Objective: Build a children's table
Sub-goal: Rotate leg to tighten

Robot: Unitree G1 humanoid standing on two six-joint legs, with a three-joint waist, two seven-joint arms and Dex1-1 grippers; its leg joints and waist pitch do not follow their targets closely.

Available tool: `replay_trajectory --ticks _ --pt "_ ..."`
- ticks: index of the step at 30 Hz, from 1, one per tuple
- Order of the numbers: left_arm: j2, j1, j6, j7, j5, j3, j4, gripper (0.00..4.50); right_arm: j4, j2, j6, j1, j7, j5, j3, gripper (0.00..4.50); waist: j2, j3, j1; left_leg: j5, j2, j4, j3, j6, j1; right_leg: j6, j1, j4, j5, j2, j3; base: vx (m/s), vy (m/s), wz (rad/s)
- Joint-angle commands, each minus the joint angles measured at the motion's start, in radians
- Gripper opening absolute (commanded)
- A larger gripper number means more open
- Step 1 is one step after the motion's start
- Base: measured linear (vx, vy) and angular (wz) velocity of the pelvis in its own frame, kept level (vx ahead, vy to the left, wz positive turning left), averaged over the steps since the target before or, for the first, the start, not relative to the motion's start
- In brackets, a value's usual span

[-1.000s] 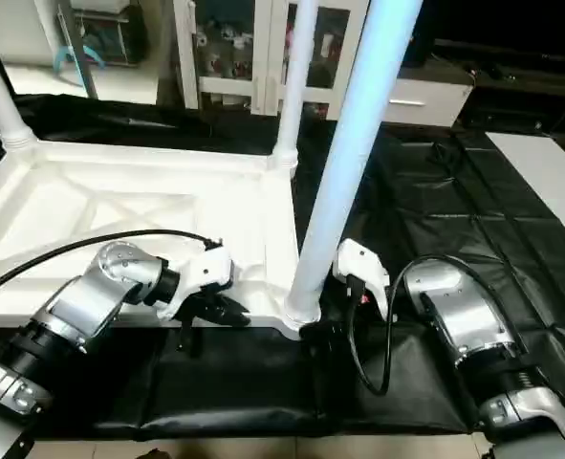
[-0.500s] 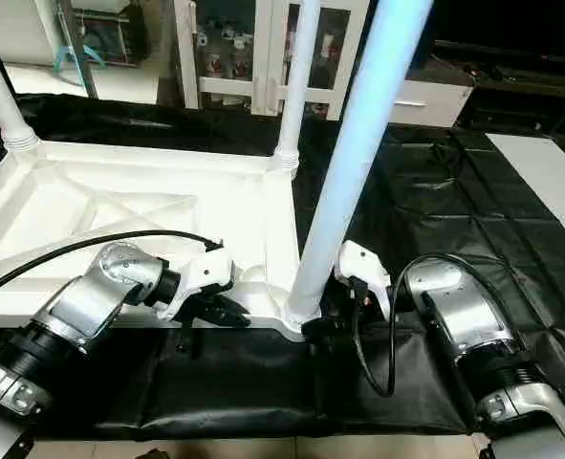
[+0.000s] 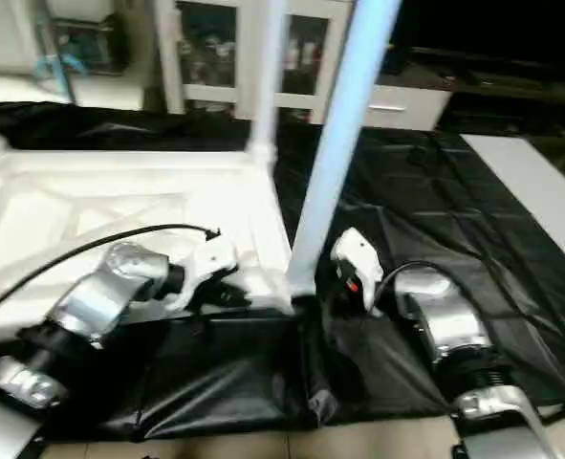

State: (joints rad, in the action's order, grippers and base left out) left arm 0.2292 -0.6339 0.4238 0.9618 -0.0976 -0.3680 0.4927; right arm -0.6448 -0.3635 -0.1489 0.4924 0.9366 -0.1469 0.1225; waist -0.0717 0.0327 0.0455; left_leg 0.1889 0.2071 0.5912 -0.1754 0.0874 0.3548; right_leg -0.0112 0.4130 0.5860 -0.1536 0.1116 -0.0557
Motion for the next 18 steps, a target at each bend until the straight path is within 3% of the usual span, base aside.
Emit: replay_trajectory --ticks 1,2,5,6,7,11,12,13,15,18 --pt "-0.077 -0.017 0.031 -0.083 0.020 -0.006 0.026 0.00 -0.025 0.043 -0.022 0.012 -0.122 0.038 0.017 2.64 0.001 -0.044 -0.003 0.422 0.008 -0.083 0.012 0.011 -0.002 0.087 -0.032 -0.096 -0.583 0.021 0.005 0.000 0.000 0.00" --pt "-0.106 -0.036 0.035 -0.160 0.006 0.012 0.059 0.00 -0.053 0.082 -0.030 0.022 -0.226 0.053 -0.002 2.64 0.008 -0.045 -0.009 0.417 0.008 -0.085 0.015 0.013 0.002 0.084 -0.033 -0.096 -0.576 0.023 0.002 0.000 0.000 0.00" --pt "-0.174 -0.085 0.005 -0.322 -0.027 0.047 0.148 0.00 -0.143 0.198 -0.013 0.058 -0.525 0.097 -0.040 2.62 0.010 -0.045 -0.027 0.429 0.006 -0.089 0.022 0.026 0.009 0.080 -0.038 -0.102 -0.561 0.021 -0.010 0.000 0.000 0.00" --pt "-0.193 -0.097 -0.011 -0.357 -0.029 0.056 0.168 0.00 -0.161 0.227 0.003 0.065 -0.585 0.105 -0.043 2.60 0.013 -0.045 -0.034 0.452 0.003 -0.086 0.021 0.028 0.004 0.073 -0.029 -0.109 -0.587 0.022 -0.013 0.000 0.000 0.00" --pt "-0.214 -0.109 -0.027 -0.391 -0.034 0.061 0.189 0.00 -0.181 0.262 0.019 0.075 -0.649 0.113 -0.048 2.59 0.015 -0.048 -0.037 0.453 0.003 -0.086 0.022 0.025 0.001 0.080 -0.030 -0.110 -0.562 0.024 -0.012 0.000 0.000 0.00" --pt "-0.264 -0.146 -0.084 -0.502 -0.048 0.084 0.229 0.00 -0.243 0.358 0.120 0.117 -0.765 0.154 -0.021 2.45 0.013 -0.050 -0.043 0.450 0.005 -0.089 0.020 0.009 0.004 0.102 -0.032 -0.104 -0.495 0.022 -0.009 0.000 0.000 0.00" --pt "-0.267 -0.149 -0.088 -0.512 -0.048 0.087 0.231 0.00 -0.248 0.365 0.125 0.122 -0.773 0.153 -0.024 2.45 0.012 -0.051 -0.043 0.436 0.005 -0.089 0.019 0.007 0.007 0.108 -0.033 -0.101 -0.473 0.021 -0.007 0.000 0.000 0.00" --pt "-0.266 -0.151 -0.095 -0.520 -0.050 0.091 0.231 0.00 -0.254 0.372 0.140 0.127 -0.782 0.152 -0.029 2.37 0.007 -0.054 -0.040 0.394 0.008 -0.089 0.014 -0.002 0.010 0.134 -0.036 -0.091 -0.386 0.021 -0.001 0.000 0.000 0.00" --pt "-0.262 -0.154 -0.107 -0.526 -0.054 0.093 0.237 0.00 -0.257 0.384 0.164 0.132 -0.773 0.136 -0.049 2.20 0.010 -0.053 -0.037 0.365 0.008 -0.090 0.010 -0.015 0.014 0.151 -0.038 -0.084 -0.340 0.019 0.002 0.000 0.000 0.00" --pt "-0.257 -0.157 -0.120 -0.532 -0.057 0.097 0.249 0.00 -0.252 0.394 0.198 0.133 -0.732 0.110 -0.069 2.05 0.011 -0.057 -0.032 0.321 0.009 -0.085 0.003 -0.034 0.010 0.173 -0.038 -0.078 -0.274 0.021 0.007 0.019 -0.003 0.02"
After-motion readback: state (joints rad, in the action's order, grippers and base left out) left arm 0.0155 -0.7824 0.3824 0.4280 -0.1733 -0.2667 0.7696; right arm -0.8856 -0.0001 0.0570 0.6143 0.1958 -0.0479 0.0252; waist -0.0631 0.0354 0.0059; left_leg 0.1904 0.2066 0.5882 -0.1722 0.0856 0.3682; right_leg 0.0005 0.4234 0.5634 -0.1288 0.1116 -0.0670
